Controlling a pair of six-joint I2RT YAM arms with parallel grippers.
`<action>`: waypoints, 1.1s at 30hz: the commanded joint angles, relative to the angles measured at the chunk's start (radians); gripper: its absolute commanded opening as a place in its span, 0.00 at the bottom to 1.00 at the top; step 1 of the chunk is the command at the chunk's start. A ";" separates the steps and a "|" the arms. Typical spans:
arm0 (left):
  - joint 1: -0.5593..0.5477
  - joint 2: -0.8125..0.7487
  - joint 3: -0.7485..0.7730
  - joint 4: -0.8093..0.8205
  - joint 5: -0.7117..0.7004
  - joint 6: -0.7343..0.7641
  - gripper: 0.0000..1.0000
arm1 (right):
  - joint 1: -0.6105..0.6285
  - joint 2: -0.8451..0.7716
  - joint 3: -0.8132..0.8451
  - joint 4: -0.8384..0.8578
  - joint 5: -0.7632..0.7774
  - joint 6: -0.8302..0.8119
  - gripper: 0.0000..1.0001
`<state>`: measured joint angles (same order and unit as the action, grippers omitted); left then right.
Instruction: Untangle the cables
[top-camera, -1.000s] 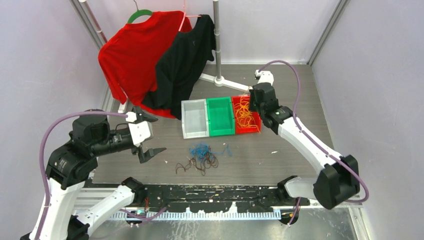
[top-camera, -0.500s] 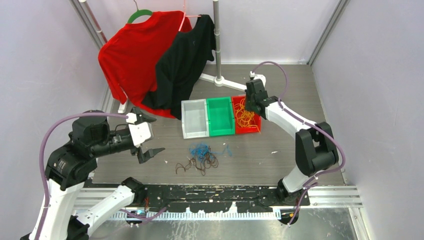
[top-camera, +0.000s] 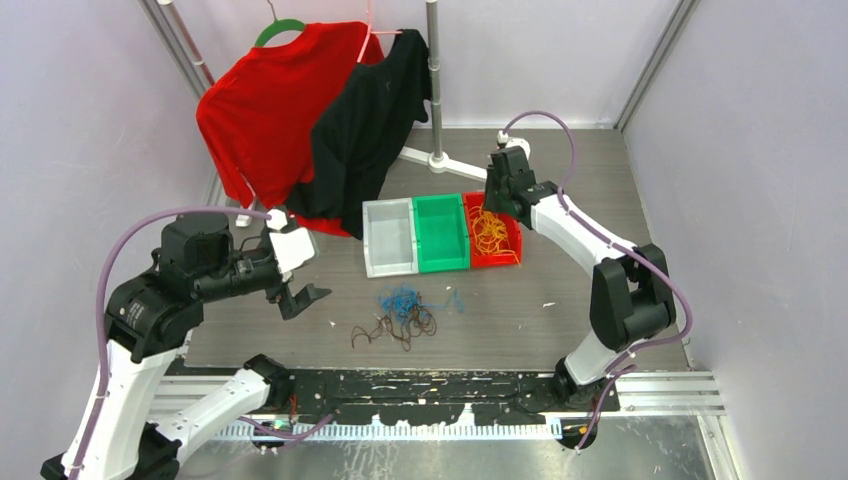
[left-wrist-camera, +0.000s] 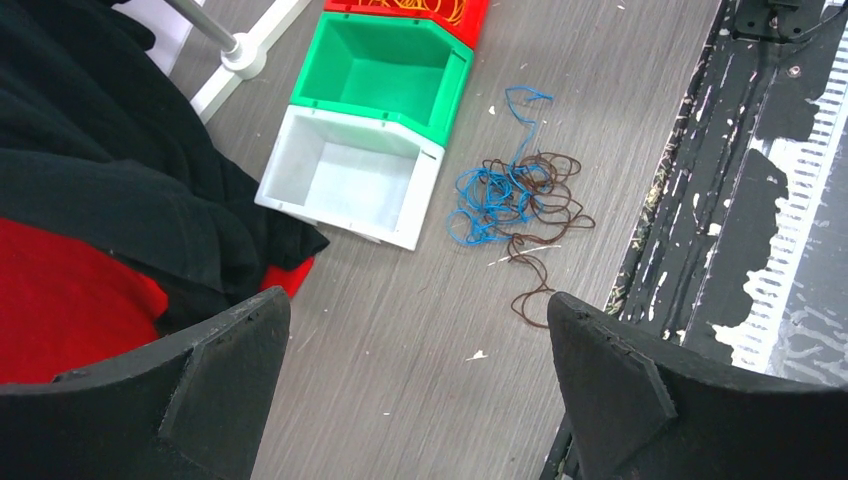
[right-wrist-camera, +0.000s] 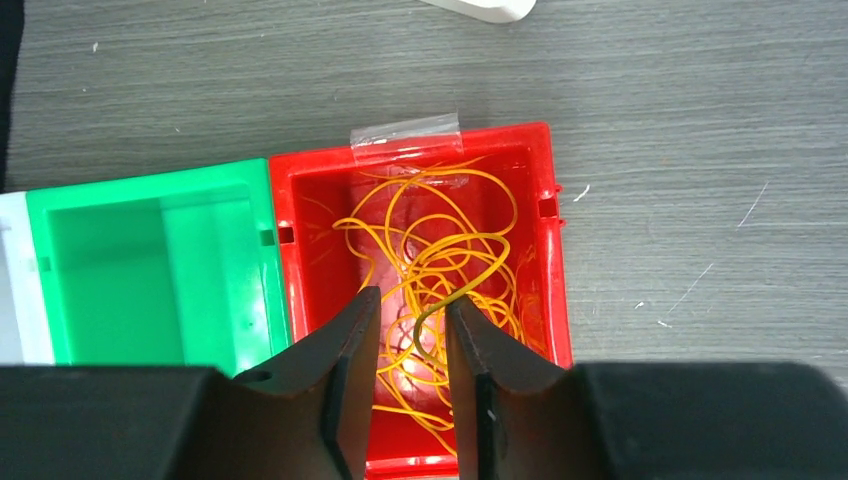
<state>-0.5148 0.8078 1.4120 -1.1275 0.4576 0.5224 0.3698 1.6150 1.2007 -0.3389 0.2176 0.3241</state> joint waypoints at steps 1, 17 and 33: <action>0.003 0.001 0.028 0.014 -0.020 -0.037 1.00 | 0.000 0.024 0.022 -0.008 -0.012 0.029 0.34; 0.003 -0.006 0.040 -0.003 -0.037 -0.042 0.99 | 0.001 0.062 0.128 -0.133 -0.085 0.043 0.52; 0.004 -0.024 0.021 0.013 -0.029 -0.073 0.99 | 0.002 -0.081 0.170 -0.292 -0.147 0.036 0.66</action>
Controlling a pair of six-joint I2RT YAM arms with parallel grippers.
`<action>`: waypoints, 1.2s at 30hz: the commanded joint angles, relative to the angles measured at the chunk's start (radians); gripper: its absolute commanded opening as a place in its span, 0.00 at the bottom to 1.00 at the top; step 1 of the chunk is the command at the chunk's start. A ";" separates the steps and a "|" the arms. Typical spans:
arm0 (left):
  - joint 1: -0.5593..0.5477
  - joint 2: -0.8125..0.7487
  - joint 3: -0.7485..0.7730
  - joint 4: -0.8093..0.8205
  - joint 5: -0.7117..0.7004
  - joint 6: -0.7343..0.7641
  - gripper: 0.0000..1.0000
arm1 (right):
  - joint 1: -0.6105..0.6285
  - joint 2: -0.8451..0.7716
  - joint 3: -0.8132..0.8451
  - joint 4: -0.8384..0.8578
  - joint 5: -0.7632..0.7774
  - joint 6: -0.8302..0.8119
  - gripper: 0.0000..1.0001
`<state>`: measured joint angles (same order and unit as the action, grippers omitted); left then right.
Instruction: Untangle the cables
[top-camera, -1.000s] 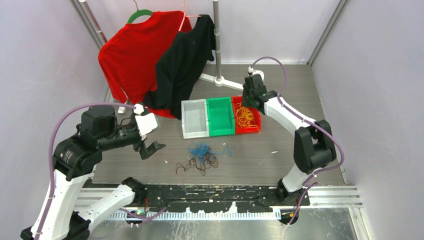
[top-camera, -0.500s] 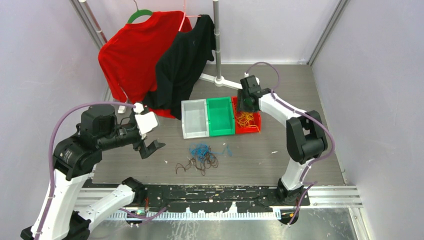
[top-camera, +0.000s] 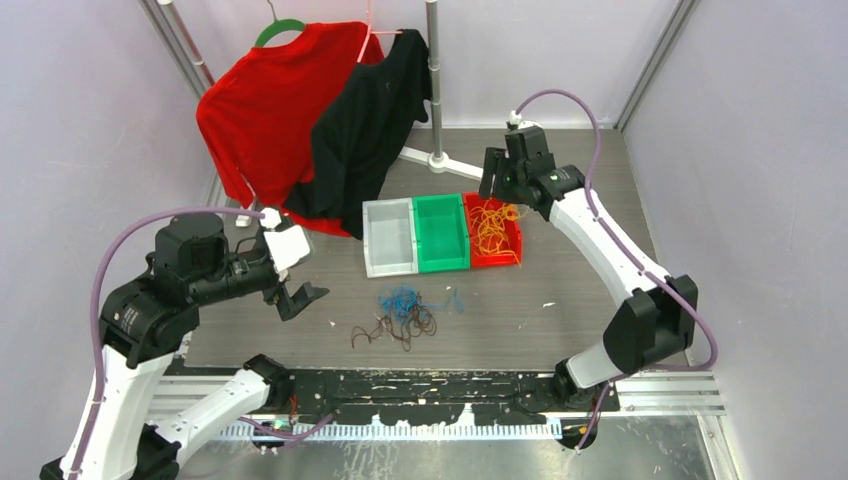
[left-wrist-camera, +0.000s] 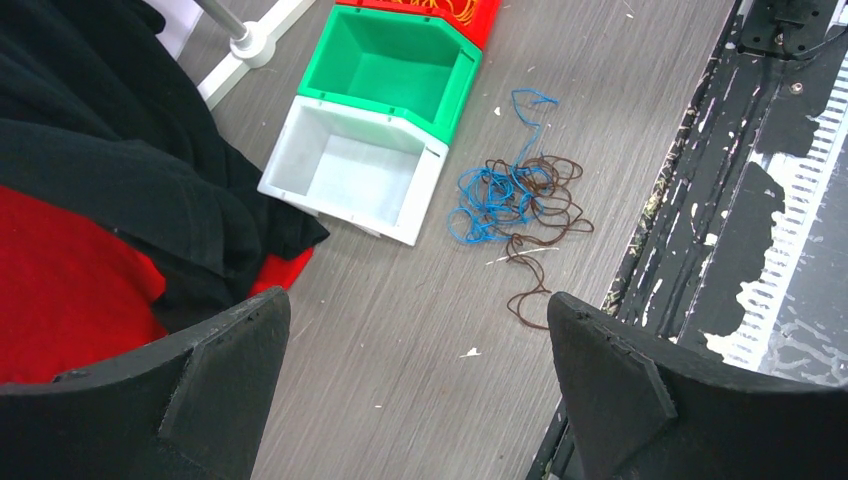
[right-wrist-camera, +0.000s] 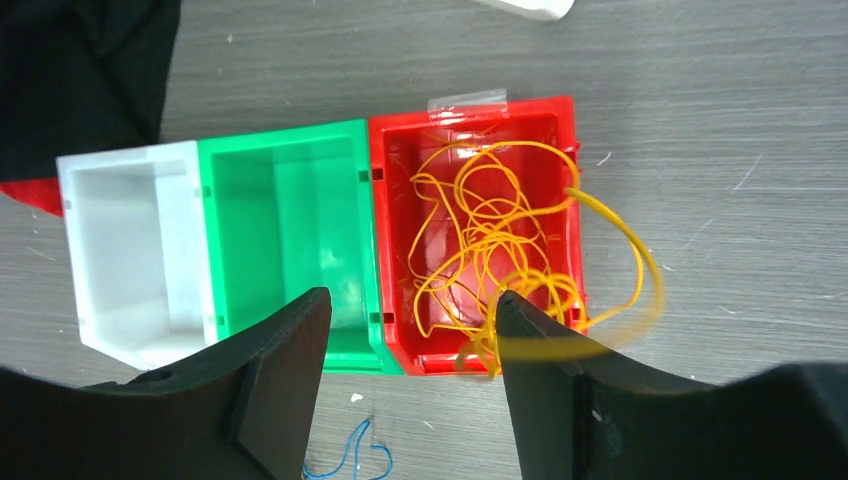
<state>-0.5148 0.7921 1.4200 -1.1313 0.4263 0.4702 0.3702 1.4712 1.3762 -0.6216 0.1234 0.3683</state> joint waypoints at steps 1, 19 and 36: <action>0.004 -0.010 0.013 0.016 0.002 -0.020 0.99 | 0.002 0.082 -0.006 -0.005 -0.066 -0.005 0.66; 0.004 -0.025 -0.012 0.024 -0.005 -0.003 0.99 | 0.049 0.172 0.109 -0.045 0.025 -0.025 0.50; 0.004 -0.031 -0.014 0.022 -0.027 -0.001 0.99 | 0.019 0.426 0.024 0.077 0.119 0.046 0.12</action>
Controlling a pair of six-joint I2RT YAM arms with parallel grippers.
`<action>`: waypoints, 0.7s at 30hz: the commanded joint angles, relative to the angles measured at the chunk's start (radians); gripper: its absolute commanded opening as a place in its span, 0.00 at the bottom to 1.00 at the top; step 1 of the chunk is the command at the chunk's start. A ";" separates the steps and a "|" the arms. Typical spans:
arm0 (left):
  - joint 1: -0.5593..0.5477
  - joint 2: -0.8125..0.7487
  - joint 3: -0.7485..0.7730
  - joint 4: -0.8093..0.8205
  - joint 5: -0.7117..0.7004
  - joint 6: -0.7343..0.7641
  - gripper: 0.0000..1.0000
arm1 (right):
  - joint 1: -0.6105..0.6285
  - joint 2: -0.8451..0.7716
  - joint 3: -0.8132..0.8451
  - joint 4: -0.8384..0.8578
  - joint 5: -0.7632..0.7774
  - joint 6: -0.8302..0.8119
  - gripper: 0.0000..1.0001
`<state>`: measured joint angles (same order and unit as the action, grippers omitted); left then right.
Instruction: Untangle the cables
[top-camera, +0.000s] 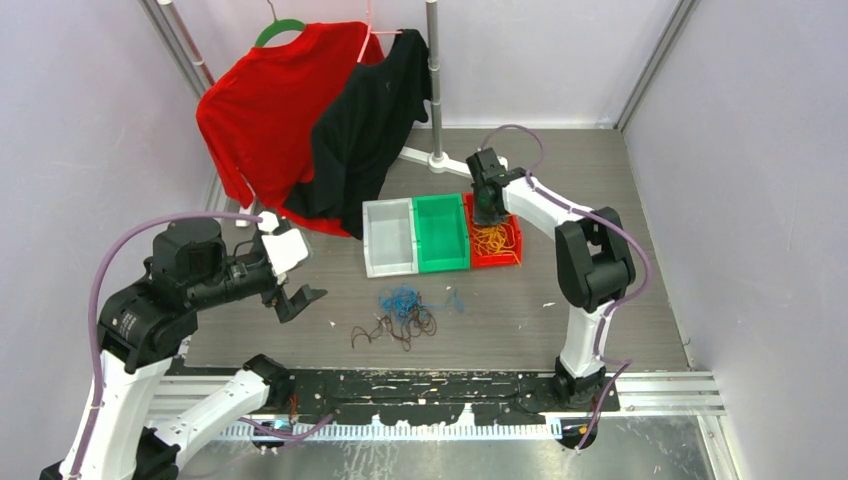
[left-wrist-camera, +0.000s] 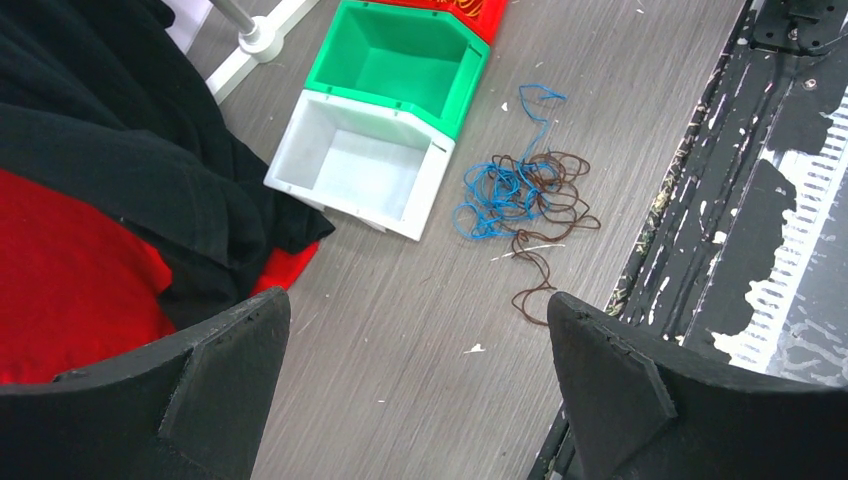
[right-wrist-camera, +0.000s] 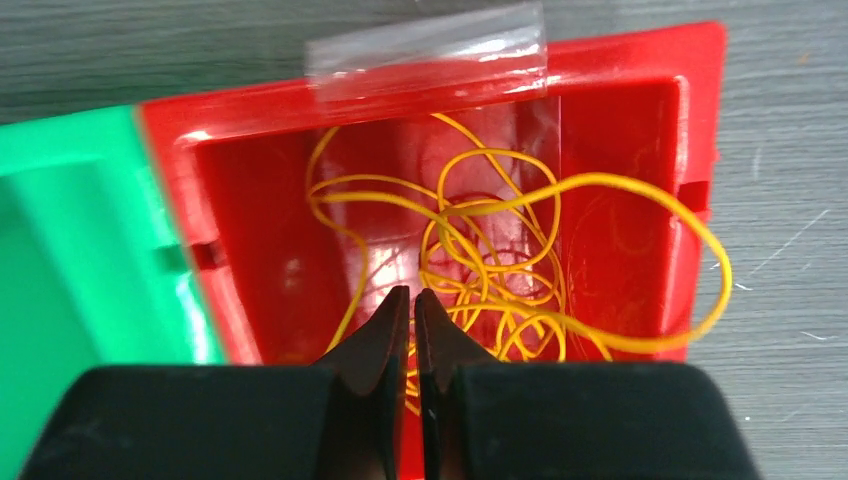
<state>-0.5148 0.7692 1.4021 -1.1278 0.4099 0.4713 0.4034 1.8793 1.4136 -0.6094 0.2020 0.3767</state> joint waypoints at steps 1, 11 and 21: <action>0.004 -0.007 0.001 0.020 -0.011 -0.002 0.99 | -0.014 0.024 -0.018 0.072 0.046 0.043 0.11; 0.004 -0.007 -0.017 0.015 -0.028 -0.001 1.00 | -0.016 -0.130 0.033 0.047 0.016 0.041 0.31; 0.003 0.007 -0.099 0.045 -0.031 -0.047 0.99 | 0.093 -0.411 -0.083 0.014 0.037 0.029 0.62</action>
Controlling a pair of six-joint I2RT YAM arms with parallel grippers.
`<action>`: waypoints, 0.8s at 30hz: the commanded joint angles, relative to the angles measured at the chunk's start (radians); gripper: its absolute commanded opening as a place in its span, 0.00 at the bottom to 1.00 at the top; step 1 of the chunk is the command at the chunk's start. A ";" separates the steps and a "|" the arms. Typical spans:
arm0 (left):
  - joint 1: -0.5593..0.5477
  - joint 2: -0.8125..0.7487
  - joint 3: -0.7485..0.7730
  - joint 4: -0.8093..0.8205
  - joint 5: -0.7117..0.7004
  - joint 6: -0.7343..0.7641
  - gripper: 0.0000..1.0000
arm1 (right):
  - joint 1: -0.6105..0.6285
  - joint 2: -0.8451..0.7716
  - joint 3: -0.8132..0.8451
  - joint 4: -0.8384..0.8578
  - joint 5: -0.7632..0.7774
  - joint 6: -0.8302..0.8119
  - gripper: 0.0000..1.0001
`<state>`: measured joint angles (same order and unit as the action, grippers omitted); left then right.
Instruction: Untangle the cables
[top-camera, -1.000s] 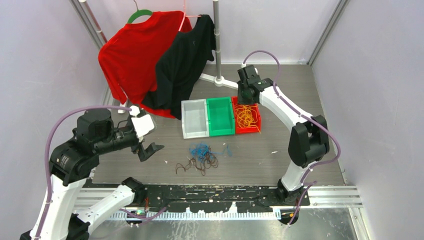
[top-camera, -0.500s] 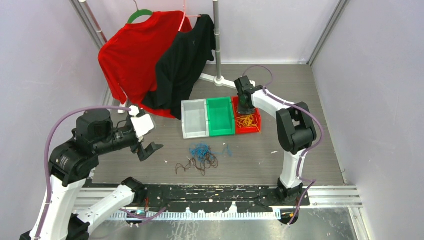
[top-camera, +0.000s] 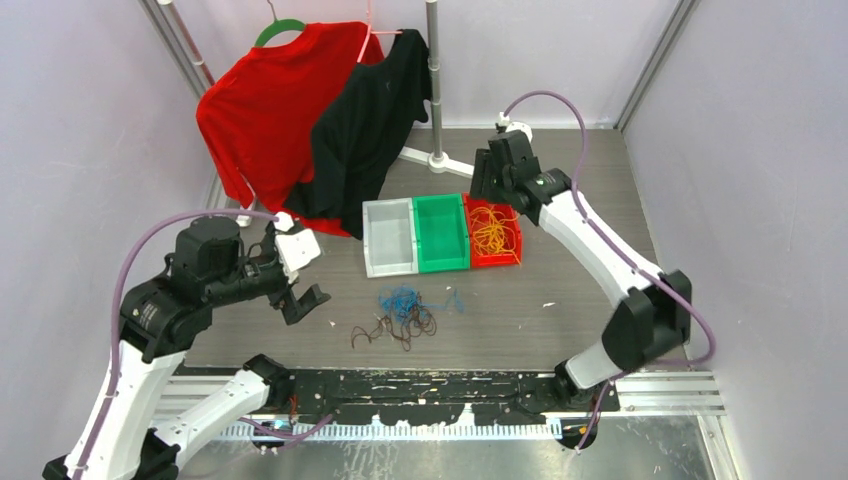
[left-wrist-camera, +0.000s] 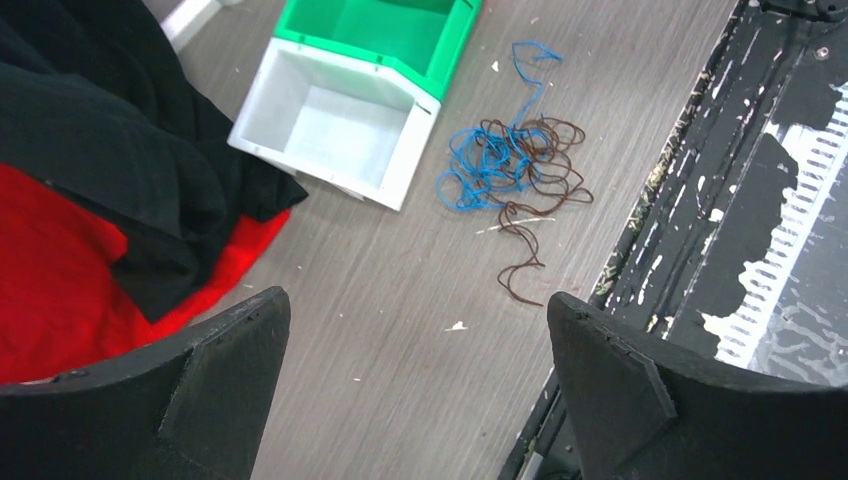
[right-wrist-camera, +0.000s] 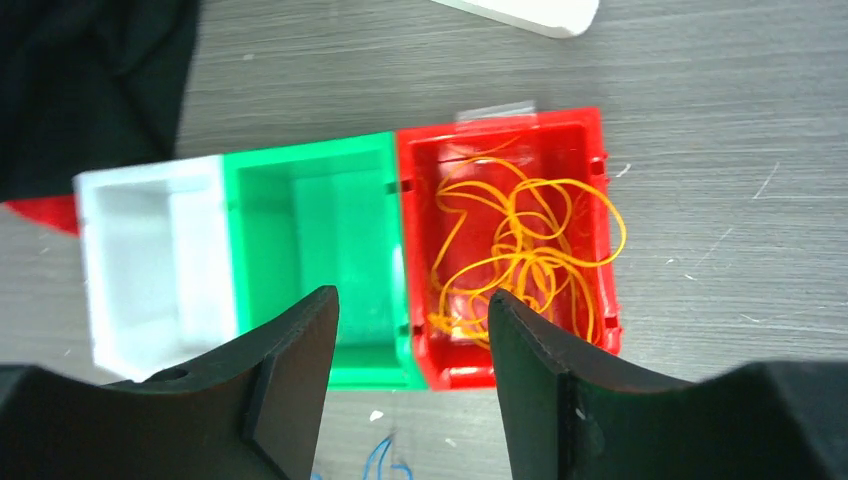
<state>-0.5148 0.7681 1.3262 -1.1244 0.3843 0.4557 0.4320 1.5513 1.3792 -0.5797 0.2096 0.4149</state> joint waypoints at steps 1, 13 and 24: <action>0.004 0.013 -0.029 0.041 -0.011 -0.037 0.99 | 0.086 -0.105 -0.065 -0.025 0.041 -0.007 0.63; 0.004 0.032 -0.050 0.019 -0.006 -0.005 0.99 | 0.460 -0.212 -0.456 0.054 0.069 0.192 0.63; 0.004 -0.008 -0.050 -0.004 0.013 0.036 0.99 | 0.467 0.012 -0.425 0.114 0.054 0.142 0.41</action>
<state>-0.5148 0.7826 1.2709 -1.1275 0.3752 0.4610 0.8993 1.5146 0.9016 -0.5304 0.2512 0.5625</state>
